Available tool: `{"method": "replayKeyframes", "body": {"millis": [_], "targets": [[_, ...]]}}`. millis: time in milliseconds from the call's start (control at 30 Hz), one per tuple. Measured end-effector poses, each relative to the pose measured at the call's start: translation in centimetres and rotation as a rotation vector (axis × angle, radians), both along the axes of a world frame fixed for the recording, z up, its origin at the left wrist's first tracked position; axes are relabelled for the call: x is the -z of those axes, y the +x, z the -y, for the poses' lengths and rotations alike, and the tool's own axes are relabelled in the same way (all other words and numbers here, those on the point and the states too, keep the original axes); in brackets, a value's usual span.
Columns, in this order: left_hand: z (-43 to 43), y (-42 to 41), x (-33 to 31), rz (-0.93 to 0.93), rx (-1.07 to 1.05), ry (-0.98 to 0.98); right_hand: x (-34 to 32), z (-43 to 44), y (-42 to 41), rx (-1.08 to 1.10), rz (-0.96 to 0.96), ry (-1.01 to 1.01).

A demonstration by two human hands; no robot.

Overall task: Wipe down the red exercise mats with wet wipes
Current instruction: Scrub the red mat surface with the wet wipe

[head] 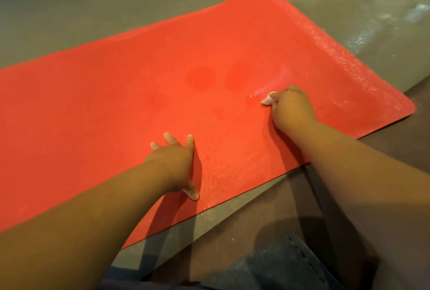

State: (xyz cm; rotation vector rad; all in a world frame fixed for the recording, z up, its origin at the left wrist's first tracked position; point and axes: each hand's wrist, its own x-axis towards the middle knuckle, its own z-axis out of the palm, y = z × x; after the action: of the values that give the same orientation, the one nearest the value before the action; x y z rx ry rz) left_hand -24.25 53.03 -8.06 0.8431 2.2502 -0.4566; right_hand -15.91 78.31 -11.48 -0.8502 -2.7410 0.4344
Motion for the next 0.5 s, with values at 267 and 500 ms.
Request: {"method": "replayKeyframes", "body": {"millis": [267, 500], "targets": [[0.1, 0.0, 0.0, -0.001, -0.004, 0.013, 0.7, 13.2, 3.5, -0.707, -0.027, -0.059], [-0.3, -0.1, 0.1, 0.002, -0.004, 0.001, 0.4, 1.1, -0.9, 0.115, 0.023, -0.05]]}}
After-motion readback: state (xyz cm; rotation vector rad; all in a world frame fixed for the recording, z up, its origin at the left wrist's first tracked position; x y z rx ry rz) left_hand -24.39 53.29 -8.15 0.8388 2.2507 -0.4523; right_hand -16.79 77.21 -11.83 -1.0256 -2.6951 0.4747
